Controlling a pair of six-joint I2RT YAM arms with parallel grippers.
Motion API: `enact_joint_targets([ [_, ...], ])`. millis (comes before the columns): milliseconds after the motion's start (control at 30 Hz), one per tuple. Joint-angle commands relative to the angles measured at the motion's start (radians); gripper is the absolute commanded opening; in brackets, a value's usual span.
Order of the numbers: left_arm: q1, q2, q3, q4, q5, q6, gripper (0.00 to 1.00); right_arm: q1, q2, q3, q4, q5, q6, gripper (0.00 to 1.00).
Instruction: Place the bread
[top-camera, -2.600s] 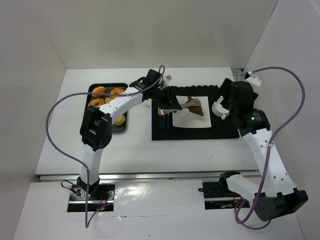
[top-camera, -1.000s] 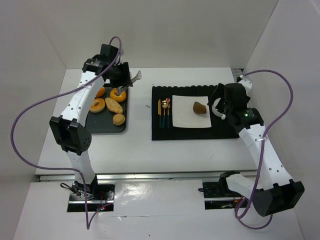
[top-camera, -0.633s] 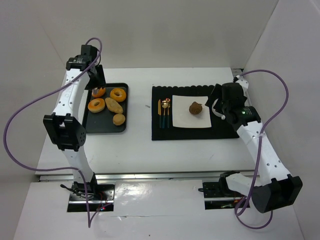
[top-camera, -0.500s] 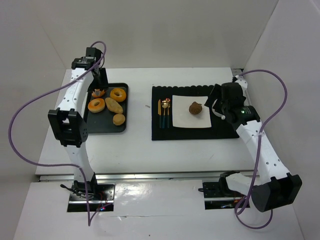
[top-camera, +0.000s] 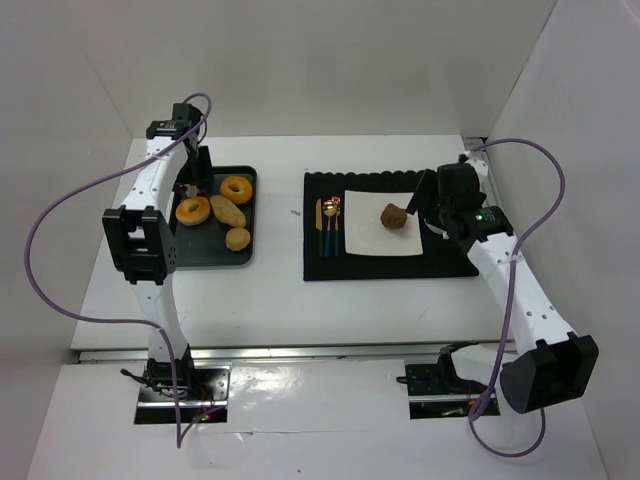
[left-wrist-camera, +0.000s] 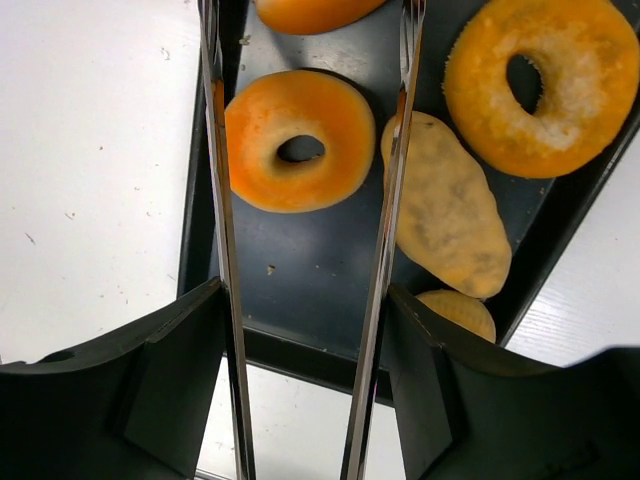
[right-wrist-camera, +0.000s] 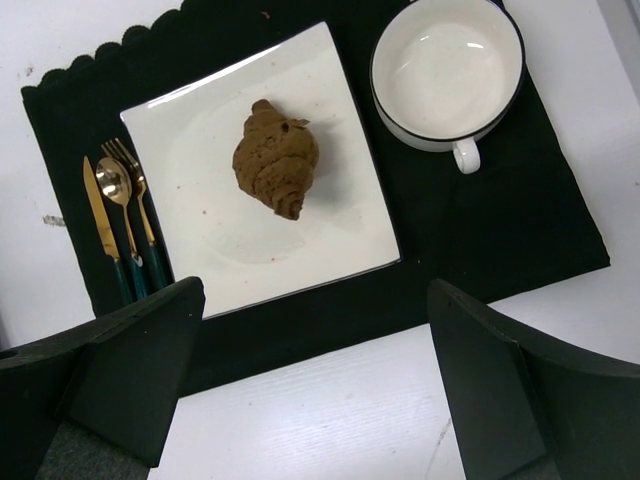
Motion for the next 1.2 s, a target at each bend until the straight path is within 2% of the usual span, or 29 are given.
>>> enact_joint_targets([
  [0,0.019,0.019,0.041,0.008,0.007,0.015,0.73,-0.006,0.002,0.033,0.060,-0.006,0.006,1.00],
  [100,0.019,0.030,0.051,0.008,0.022,0.015,0.73,-0.006,0.011,0.033,0.060,-0.006,0.006,1.00],
  [233,0.019,0.048,0.051,0.008,0.057,0.015,0.67,-0.006,0.021,0.033,0.070,-0.006,0.006,1.00],
  [333,0.028,0.036,0.051,0.008,0.067,0.015,0.57,-0.006,0.030,0.042,0.070,-0.006,0.006,1.00],
  [367,0.028,0.036,0.051,0.008,0.067,0.005,0.50,-0.006,0.030,0.042,0.070,-0.006,0.006,1.00],
  [467,0.028,0.003,0.051,0.008,0.067,0.005,0.42,-0.006,0.039,0.042,0.070,-0.015,0.006,1.00],
  [700,0.019,-0.160,0.028,0.008,0.021,-0.066,0.38,-0.006,0.039,0.042,0.070,-0.024,0.006,1.00],
  [767,-0.003,-0.220,0.015,-0.002,0.021,-0.089,0.33,-0.006,0.039,0.042,0.070,-0.014,0.006,1.00],
  [933,-0.118,-0.300,-0.014,-0.002,0.059,-0.063,0.33,-0.006,0.039,0.062,0.070,-0.014,0.006,1.00],
  [1067,-0.291,-0.327,-0.067,0.078,0.243,-0.037,0.33,-0.006,0.039,0.062,0.079,0.006,0.006,1.00],
  [1167,-0.368,-0.327,-0.141,0.145,0.387,-0.066,0.34,-0.006,0.028,0.062,0.070,0.006,0.015,1.00],
])
